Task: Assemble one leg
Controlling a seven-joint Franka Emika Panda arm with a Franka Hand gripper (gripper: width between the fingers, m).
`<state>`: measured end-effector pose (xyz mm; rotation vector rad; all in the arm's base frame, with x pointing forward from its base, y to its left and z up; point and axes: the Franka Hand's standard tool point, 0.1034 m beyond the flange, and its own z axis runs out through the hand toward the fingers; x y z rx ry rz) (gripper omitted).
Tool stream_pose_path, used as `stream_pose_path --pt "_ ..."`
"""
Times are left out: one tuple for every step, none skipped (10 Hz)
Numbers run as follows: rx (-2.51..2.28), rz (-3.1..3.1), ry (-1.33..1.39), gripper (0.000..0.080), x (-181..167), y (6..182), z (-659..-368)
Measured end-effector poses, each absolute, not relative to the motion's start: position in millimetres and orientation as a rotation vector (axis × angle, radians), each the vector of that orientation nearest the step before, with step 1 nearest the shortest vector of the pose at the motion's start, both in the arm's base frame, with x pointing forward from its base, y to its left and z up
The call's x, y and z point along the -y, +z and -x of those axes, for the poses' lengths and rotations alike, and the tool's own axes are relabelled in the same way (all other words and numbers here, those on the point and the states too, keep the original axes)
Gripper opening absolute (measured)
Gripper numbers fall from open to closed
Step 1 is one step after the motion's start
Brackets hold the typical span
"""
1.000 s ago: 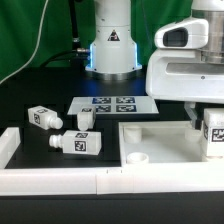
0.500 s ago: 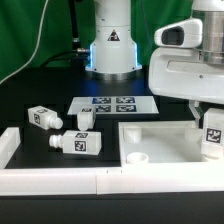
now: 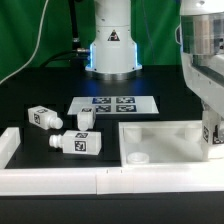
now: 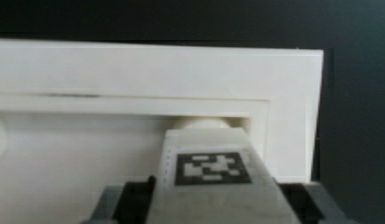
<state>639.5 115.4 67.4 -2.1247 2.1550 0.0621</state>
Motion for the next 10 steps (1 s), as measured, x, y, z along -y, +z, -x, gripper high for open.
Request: stream_pose_path --pt "-2.164 2.116 0.062 0.0284 -115 67.3 -640" --pt "-2.064 2.224 0.067 0.0284 -114 66.9 -638" --pt "-1.844 2.417 0.081 0.0492 -113 67.5 -638" --pt "-1.585 2.588 0.076 0.0492 -113 68.3 -639" --pt "-1.349 2.717 0.103 0.0610 -116 67.4 -635" --pt "-1.309 2.741 0.101 0.0610 -120 67.8 -633" --pt "-1.184 2.798 0.087 0.0643 -118 67.2 -634" --pt "-1.089 2.838 0.080 0.0643 -116 67.0 -634" --pt "-0.934 2.902 0.066 0.0648 -115 67.1 -634" --pt "-0.474 3.066 -0.006 0.0649 -110 68.6 -639"
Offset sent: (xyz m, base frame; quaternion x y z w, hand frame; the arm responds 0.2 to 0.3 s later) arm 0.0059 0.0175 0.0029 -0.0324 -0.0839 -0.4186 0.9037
